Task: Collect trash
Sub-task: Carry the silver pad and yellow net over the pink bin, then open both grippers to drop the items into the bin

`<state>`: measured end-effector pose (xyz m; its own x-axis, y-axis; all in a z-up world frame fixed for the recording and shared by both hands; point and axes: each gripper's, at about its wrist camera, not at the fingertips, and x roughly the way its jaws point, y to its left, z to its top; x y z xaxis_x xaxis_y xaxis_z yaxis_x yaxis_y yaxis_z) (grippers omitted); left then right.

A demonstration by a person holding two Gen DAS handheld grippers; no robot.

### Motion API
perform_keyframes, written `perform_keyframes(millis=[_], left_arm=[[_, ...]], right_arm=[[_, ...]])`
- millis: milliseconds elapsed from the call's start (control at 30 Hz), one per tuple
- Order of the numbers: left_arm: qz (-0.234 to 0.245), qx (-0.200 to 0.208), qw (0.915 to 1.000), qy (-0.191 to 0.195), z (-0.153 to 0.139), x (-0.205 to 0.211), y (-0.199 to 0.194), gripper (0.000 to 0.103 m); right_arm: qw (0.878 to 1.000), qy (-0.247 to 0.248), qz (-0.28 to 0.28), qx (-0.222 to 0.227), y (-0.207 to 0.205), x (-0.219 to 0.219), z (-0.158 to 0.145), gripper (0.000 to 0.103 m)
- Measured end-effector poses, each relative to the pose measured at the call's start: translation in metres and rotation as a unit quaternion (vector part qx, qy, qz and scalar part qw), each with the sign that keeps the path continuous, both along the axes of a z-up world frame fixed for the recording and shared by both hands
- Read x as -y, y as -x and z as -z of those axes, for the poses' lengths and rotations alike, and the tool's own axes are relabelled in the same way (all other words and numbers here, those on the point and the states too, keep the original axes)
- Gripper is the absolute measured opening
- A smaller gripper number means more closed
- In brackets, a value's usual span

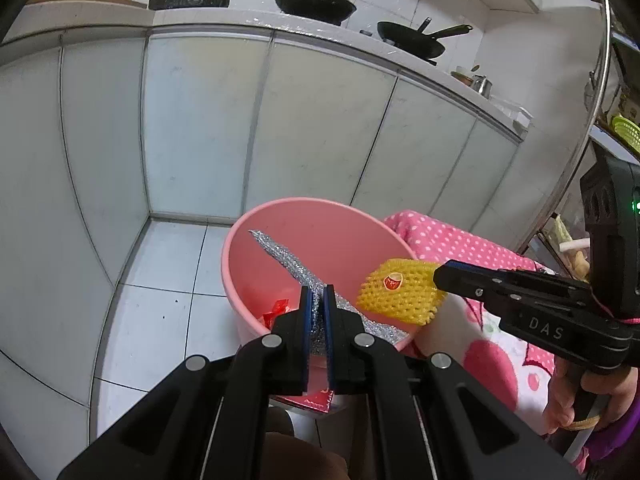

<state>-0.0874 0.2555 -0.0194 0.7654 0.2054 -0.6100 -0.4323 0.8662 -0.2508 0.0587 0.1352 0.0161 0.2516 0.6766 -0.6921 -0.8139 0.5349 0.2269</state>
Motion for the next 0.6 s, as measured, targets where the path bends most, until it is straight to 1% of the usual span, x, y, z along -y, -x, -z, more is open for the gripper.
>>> perform_keyframes(millis=[200, 400, 433, 467, 533, 600], left_arm=[[-0.004, -0.014, 0.9999, 0.005, 0.012, -0.003, -0.008, 0.005], [-0.014, -0.018, 0.9997, 0.004, 0.016, -0.007, -0.011, 0.007], [-0.017, -0.018, 0.9997, 0.003, 0.015, -0.007, -0.011, 0.007], [-0.018, -0.018, 0.9997, 0.004, 0.015, -0.007, -0.011, 0.008], [-0.022, -0.019, 0.9996, 0.005, 0.014, -0.008, -0.01, 0.009], [-0.025, -0.018, 0.9995, 0.005, 0.012, -0.008, -0.009, 0.016]], right_arm=[[1.0, 0.013, 0.006, -0.007, -0.006, -0.009, 0.012, 0.01], [1.0, 0.018, 0.015, -0.02, -0.011, -0.011, 0.015, 0.011], [1.0, 0.016, 0.017, -0.021, -0.012, -0.011, 0.015, 0.018], [1.0, 0.012, 0.018, -0.023, -0.013, -0.009, 0.014, 0.027], [0.999, 0.003, 0.024, -0.022, -0.015, -0.005, 0.012, 0.032], [0.999, -0.001, 0.026, -0.022, -0.016, -0.001, 0.01, 0.032]])
